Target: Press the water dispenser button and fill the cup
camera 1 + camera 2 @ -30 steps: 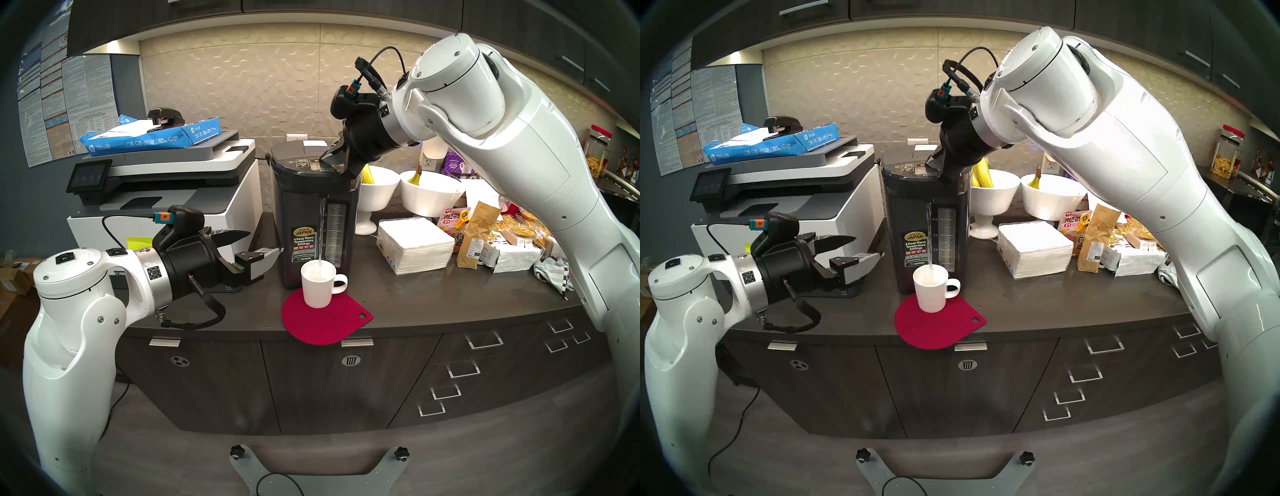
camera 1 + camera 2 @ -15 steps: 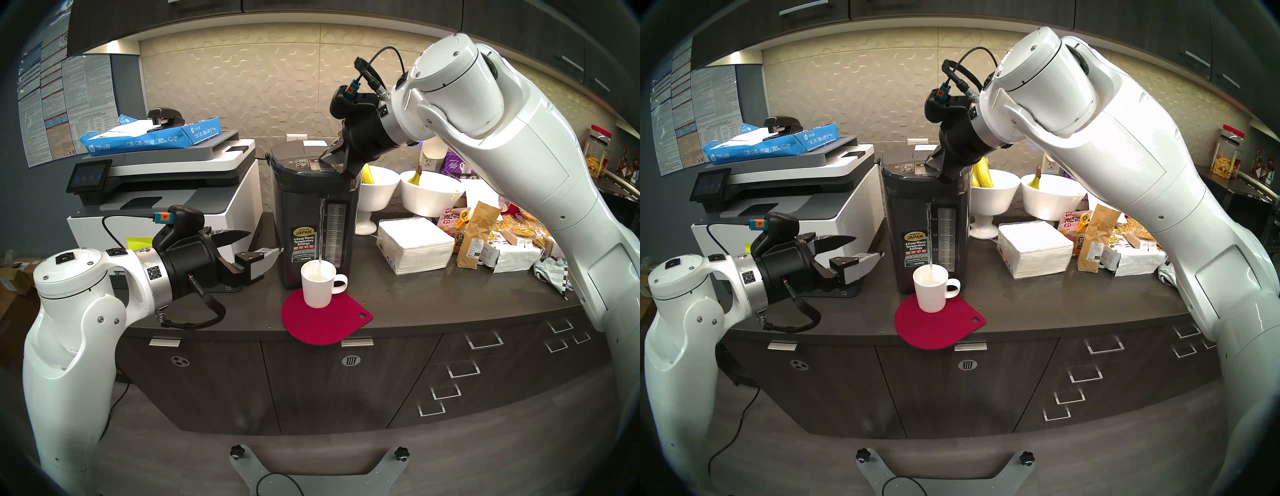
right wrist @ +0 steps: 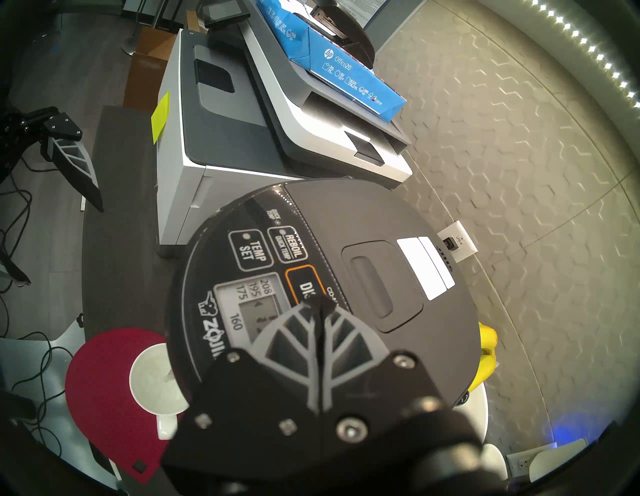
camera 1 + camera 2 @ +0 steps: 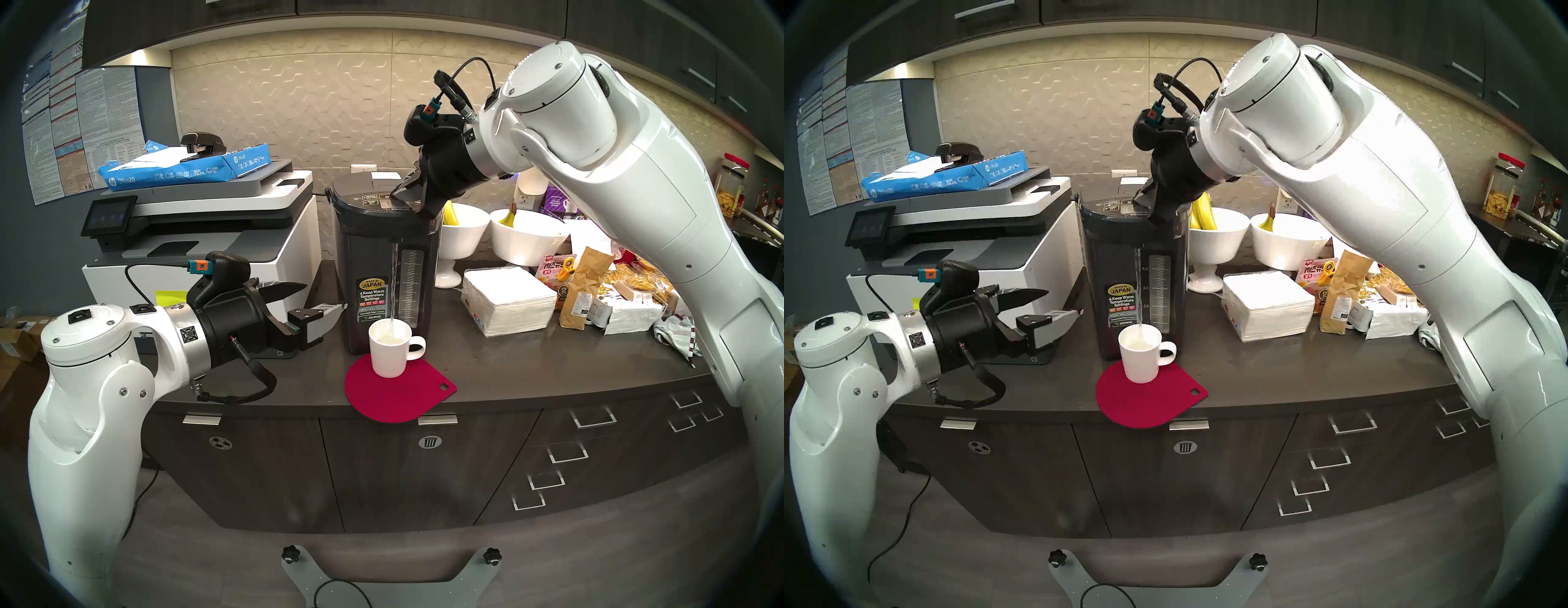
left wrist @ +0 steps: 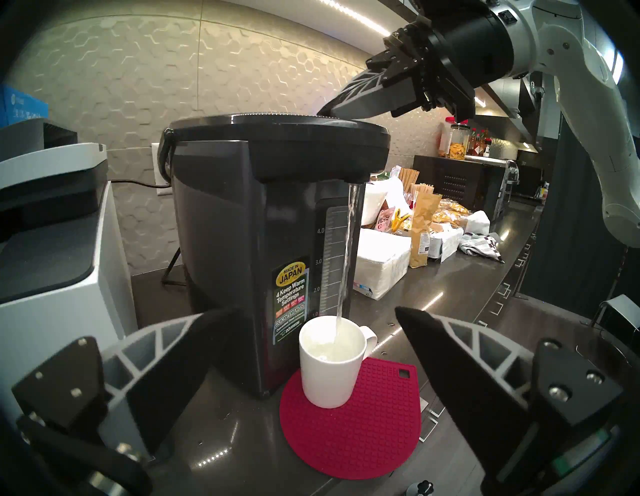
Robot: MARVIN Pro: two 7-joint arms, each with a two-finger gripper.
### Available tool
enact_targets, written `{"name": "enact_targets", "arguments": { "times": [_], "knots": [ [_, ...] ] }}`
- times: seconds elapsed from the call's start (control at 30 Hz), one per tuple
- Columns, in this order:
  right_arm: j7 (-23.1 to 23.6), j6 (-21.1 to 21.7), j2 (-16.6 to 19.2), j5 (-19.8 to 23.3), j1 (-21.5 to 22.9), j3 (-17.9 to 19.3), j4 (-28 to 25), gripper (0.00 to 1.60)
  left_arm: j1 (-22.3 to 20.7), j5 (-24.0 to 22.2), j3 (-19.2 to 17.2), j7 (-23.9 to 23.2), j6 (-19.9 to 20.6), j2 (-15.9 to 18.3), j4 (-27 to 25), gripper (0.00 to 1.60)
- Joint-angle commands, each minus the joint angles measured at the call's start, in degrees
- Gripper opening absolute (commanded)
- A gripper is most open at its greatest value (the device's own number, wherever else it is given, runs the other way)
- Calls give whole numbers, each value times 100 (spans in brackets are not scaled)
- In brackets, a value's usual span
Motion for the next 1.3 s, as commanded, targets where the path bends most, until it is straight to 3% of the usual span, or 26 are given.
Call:
{"name": "enact_targets", "arguments": {
  "times": [0.0, 1.27],
  "knots": [
    [-10, 32, 33, -27, -180, -157, 103, 0, -4, -2, -7, 4, -7, -11, -81, 160],
    [-23, -103, 91, -116, -228, -148, 195, 0, -4, -3, -7, 3, -8, -10, -80, 160]
  ]
}}
